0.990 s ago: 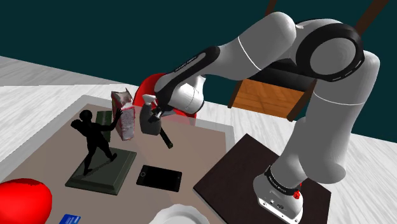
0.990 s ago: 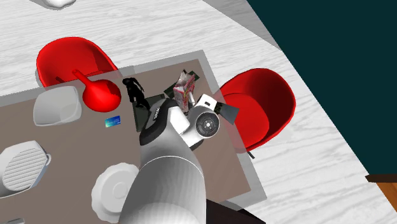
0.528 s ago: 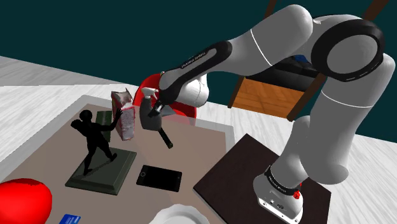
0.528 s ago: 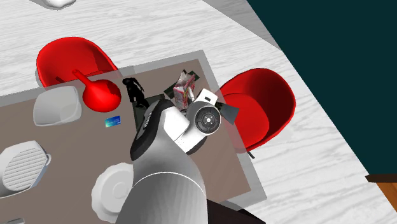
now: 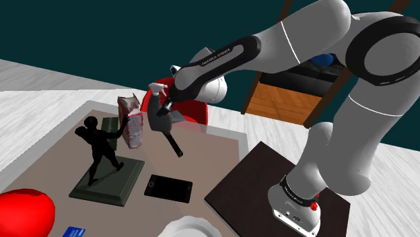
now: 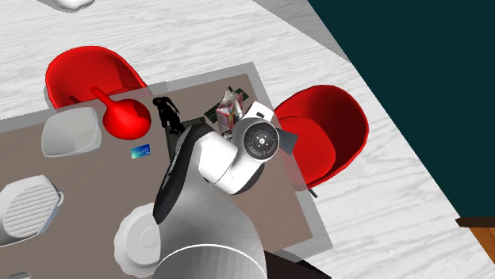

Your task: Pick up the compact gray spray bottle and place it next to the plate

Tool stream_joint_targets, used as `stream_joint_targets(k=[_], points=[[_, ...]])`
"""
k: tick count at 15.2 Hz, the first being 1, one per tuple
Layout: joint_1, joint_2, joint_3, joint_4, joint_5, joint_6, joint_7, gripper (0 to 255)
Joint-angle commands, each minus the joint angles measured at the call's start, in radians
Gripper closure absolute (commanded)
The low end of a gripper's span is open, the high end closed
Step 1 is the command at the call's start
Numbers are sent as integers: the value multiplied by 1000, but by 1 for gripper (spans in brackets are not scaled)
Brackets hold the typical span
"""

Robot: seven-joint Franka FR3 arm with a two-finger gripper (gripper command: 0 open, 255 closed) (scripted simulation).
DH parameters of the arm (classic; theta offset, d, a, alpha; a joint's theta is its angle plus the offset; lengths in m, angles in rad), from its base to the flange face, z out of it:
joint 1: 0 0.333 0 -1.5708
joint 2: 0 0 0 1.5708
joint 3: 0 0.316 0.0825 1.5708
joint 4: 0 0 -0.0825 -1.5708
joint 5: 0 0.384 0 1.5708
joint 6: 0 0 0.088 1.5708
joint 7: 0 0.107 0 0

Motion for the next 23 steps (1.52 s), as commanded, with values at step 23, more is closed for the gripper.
stream_joint_targets(k=[23], points=[[10, -204, -59, 84, -378, -261, 340, 255]])
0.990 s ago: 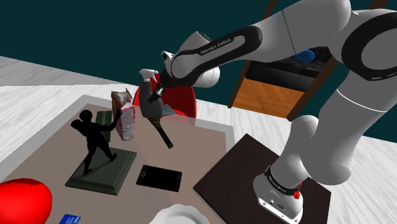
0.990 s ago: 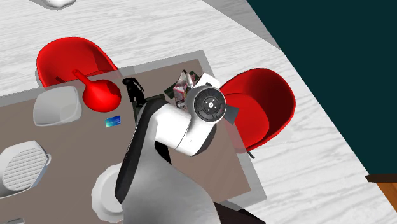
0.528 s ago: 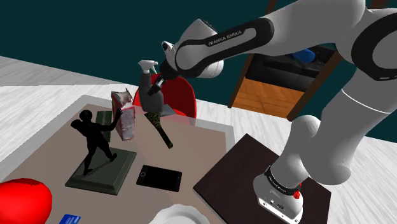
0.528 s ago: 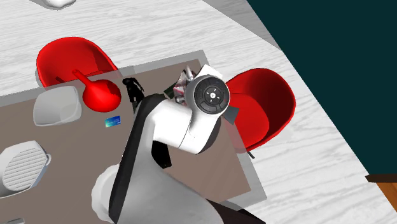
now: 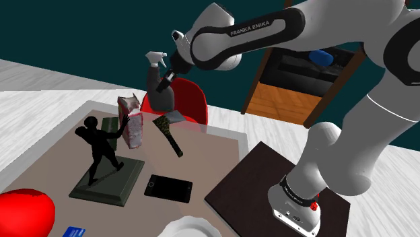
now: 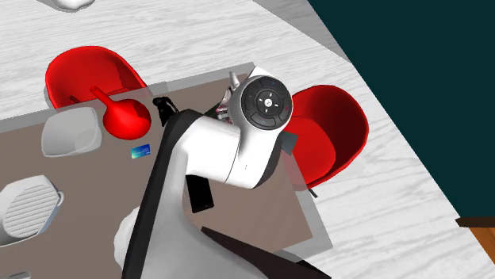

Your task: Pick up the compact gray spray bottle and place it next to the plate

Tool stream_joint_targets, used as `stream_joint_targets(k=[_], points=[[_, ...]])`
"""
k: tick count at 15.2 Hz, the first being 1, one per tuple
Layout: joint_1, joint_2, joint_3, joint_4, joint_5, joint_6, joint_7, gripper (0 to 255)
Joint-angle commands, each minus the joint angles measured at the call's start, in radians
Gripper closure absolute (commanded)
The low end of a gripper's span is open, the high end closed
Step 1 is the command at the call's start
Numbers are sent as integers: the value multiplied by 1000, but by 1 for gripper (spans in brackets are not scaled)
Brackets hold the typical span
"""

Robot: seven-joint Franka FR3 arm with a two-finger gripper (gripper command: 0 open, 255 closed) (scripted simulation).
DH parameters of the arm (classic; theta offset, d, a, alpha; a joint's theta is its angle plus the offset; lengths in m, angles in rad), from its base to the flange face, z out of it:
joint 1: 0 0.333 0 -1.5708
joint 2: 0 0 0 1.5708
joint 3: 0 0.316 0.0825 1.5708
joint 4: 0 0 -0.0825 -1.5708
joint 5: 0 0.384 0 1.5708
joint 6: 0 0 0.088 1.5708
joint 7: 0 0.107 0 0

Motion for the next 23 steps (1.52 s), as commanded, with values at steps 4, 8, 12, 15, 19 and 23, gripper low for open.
stream_joint_targets(k=[4, 8, 12, 15, 19, 23], points=[[-6, -27, 2, 37, -40, -62, 38, 255], [-11, -46, 4, 71, -65, -112, 63, 255], [-14, -61, 5, 108, -85, -163, 84, 255], [-17, -70, 7, 139, -98, -201, 99, 255], [-9, -127, 37, 97, -138, -207, 162, 255], [2, -225, 105, -7, -194, -187, 275, 255]])
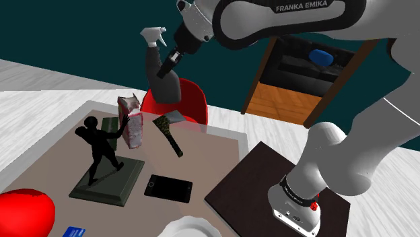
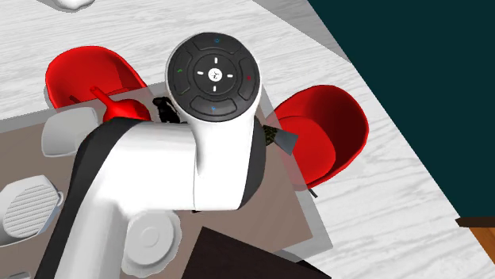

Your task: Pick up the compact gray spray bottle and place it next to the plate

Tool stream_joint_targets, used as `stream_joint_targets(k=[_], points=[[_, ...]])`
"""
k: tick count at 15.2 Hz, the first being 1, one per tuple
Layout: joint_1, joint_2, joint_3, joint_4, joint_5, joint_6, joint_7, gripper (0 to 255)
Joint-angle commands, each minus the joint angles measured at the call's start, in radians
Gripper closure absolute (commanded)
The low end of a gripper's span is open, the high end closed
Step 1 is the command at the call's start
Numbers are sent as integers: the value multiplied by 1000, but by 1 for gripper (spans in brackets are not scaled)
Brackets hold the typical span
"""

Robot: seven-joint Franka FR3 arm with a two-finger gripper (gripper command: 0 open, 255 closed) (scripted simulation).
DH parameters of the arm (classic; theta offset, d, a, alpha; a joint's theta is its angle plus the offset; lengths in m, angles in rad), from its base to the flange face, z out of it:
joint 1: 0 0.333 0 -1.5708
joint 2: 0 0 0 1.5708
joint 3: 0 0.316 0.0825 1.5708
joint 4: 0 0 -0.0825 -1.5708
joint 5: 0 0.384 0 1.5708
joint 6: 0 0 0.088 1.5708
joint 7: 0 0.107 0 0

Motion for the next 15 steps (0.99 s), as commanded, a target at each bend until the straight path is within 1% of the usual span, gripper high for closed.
stream_joint_targets(k=[1, 8, 15], points=[[5, -48, 37, -52, -25, 10, 59, 255], [21, -189, 178, -182, -76, 10, 251, 255], [48, -295, 329, -254, -88, -18, 436, 255]])
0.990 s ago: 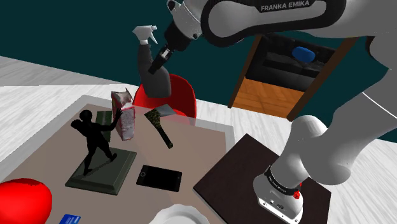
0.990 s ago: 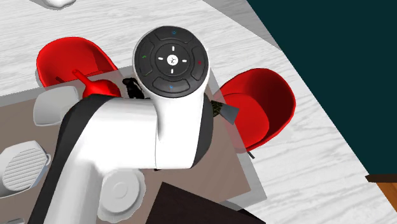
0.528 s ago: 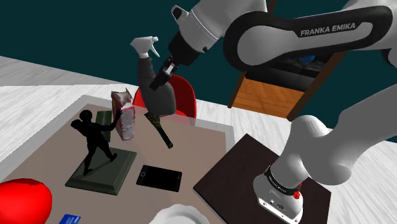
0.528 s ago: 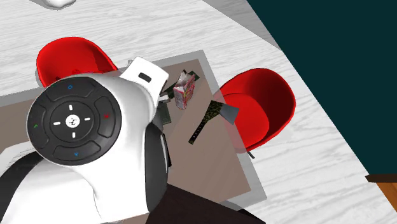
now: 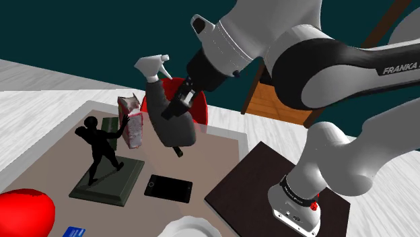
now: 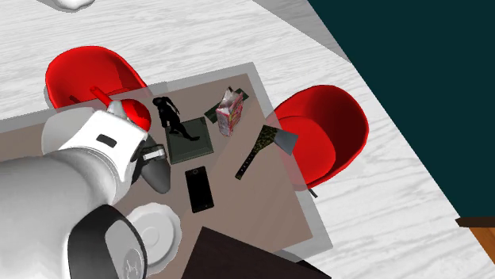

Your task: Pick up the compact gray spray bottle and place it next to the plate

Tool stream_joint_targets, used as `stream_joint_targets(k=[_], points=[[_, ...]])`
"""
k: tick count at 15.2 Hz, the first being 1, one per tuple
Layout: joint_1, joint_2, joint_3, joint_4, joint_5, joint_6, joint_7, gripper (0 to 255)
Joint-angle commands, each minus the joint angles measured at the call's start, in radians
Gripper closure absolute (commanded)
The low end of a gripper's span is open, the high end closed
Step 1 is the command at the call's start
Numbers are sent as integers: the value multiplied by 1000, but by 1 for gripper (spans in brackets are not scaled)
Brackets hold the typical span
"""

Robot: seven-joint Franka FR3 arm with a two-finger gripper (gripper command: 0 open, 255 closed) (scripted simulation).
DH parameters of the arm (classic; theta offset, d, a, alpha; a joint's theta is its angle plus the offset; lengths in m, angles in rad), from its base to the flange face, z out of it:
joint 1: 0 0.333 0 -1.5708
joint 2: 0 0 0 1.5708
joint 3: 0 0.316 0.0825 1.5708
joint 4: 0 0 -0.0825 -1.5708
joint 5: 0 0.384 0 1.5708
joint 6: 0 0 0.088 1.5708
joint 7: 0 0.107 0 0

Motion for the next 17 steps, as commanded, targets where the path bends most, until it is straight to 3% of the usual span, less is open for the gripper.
stream_joint_targets(k=[1, 9, 17], points=[[10, -28, 46, -17, 0, -10, 57, 255], [48, -86, 230, -17, 8, -64, 269, 255], [62, -80, 428, 60, 10, -129, 481, 255]])
